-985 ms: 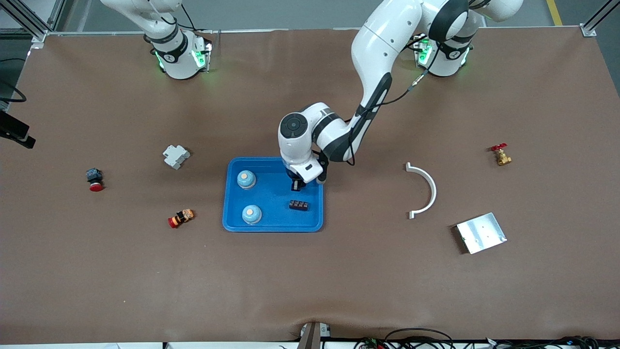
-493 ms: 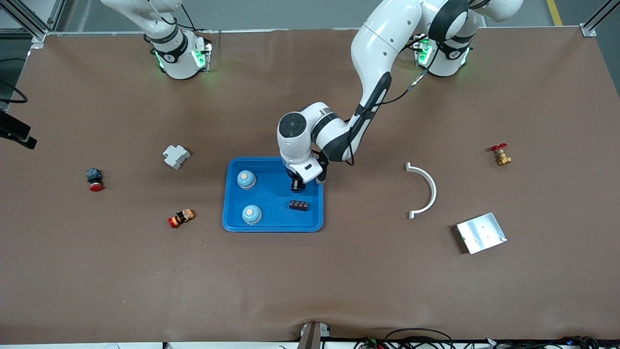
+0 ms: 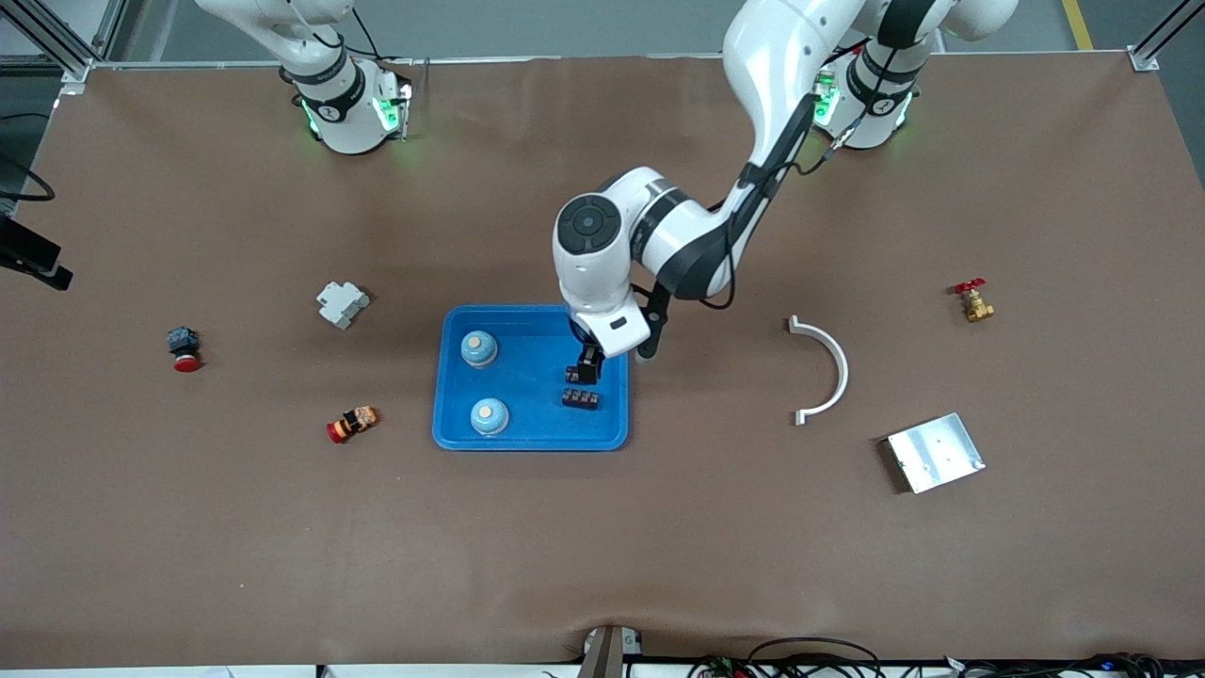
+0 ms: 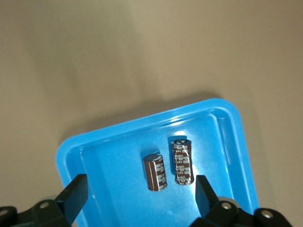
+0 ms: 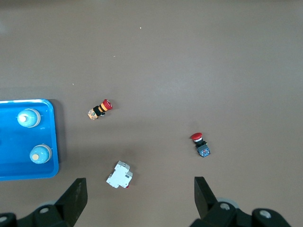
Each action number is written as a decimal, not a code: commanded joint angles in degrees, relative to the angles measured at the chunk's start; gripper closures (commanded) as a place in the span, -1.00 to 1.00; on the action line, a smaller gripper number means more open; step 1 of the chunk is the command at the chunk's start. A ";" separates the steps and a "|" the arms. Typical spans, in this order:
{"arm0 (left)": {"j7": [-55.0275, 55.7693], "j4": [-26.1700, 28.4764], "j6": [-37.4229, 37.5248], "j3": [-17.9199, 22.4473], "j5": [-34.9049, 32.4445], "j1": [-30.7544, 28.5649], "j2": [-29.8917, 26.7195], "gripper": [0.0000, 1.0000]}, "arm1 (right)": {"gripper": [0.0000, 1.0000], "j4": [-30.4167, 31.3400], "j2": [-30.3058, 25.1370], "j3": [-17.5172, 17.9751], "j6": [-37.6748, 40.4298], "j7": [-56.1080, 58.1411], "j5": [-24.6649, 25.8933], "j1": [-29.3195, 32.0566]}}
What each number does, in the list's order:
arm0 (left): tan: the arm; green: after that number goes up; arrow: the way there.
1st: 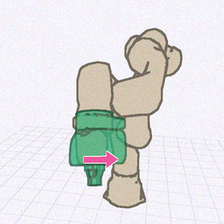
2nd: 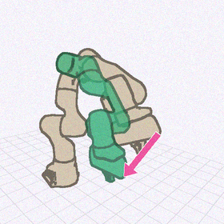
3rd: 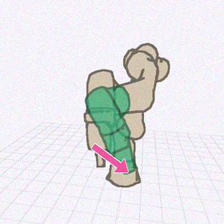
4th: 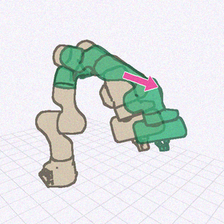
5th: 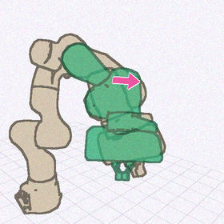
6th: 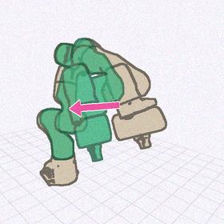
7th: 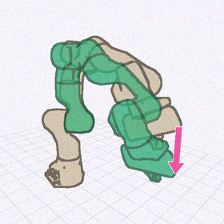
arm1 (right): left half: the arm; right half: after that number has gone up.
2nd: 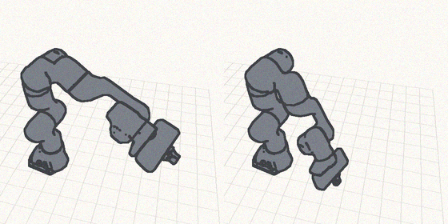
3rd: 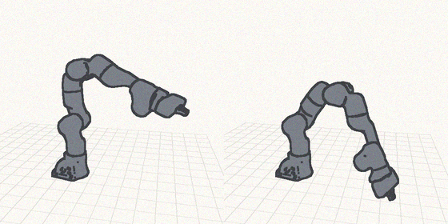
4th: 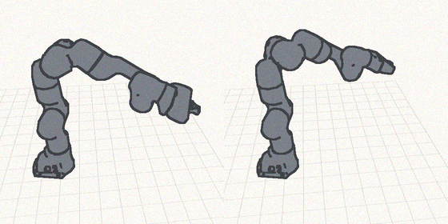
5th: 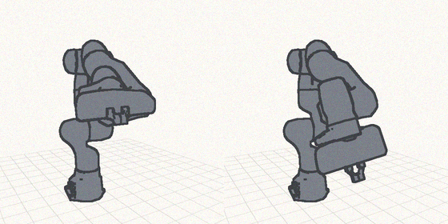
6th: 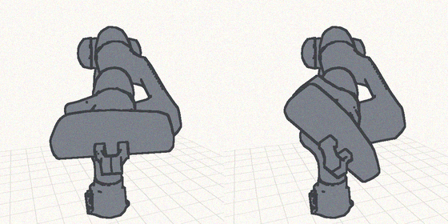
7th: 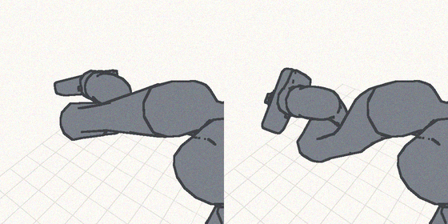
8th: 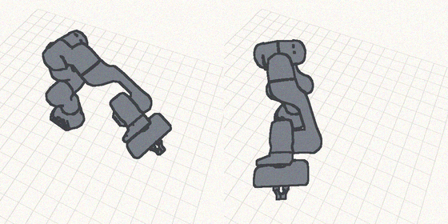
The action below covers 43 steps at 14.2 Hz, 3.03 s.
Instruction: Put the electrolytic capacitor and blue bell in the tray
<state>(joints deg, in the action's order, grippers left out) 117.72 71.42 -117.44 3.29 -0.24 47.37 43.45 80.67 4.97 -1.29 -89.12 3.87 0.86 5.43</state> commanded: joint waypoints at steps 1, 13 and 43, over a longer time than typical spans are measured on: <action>-4.50 1.79 1.69 -0.13 1.03 -1.40 -2.40 -1.00 | -1.00 -0.34 0.04 0.59 0.35 -0.09 -0.15 0.64; -52.02 4.34 8.89 -0.13 1.03 -12.47 -11.27 -1.00 | -1.00 -0.34 0.13 0.59 0.35 0.00 0.02 0.37; -111.21 4.25 22.69 0.31 0.33 -37.00 -25.60 -1.00 | -1.00 -0.43 0.13 0.59 0.26 -0.79 -0.06 0.37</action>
<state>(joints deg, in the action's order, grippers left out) 7.06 74.02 -95.87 3.71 0.05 11.09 19.94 80.69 5.01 -1.21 -89.21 3.85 0.87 5.42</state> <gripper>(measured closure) 0.000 0.000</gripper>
